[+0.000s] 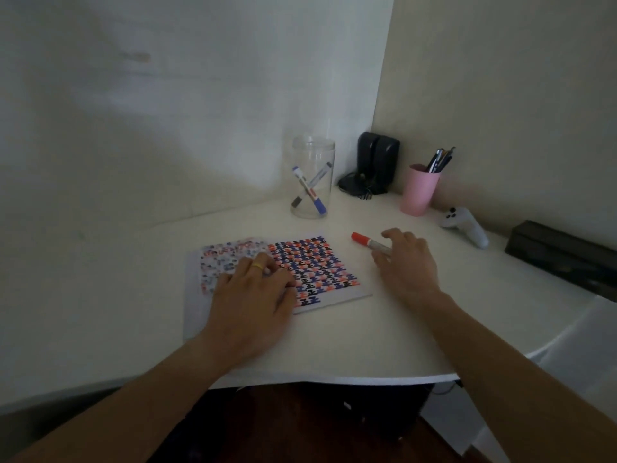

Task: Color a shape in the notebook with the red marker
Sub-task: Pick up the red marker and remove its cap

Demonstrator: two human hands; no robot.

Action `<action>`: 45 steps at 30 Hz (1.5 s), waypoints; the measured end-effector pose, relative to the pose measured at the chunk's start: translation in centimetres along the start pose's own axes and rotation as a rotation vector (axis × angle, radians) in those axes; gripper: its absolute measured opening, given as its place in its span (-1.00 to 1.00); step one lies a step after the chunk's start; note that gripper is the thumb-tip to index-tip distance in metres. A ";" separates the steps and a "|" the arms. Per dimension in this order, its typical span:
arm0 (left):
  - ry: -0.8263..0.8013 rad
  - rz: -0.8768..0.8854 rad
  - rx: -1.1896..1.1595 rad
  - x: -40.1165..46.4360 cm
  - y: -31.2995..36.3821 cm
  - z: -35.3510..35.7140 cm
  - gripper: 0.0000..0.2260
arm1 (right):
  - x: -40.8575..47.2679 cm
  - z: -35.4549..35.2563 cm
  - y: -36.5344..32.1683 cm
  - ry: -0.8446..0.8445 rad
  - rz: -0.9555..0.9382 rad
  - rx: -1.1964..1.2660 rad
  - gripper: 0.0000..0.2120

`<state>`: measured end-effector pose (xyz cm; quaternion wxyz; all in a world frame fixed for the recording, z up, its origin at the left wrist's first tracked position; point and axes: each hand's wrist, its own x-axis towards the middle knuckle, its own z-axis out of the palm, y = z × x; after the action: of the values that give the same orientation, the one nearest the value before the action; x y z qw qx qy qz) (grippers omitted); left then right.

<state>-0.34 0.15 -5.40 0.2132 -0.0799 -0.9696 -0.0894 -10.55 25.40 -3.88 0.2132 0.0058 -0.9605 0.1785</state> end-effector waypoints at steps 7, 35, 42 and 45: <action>-0.307 0.068 -0.216 5.7 -2.6 -1.6 -0.69 | 1.3 1.8 0.3 0.086 0.009 0.086 -0.75; 0.148 0.429 -0.104 9.1 -3.2 1.3 -0.68 | -1.2 2.3 -8.0 -0.309 0.132 1.359 -0.74; 0.085 0.411 -0.220 8.3 -2.5 0.7 -0.73 | -1.2 2.2 -7.8 -0.325 0.064 1.366 -0.78; -0.039 0.385 -0.369 8.0 -1.7 0.3 -0.72 | -1.2 2.1 -7.9 -0.339 0.053 1.412 -0.76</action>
<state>-7.97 -0.46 -2.46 0.1892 -0.3021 -0.9078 -0.2210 -9.60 17.18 -3.50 0.0025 0.1465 -0.6358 0.7578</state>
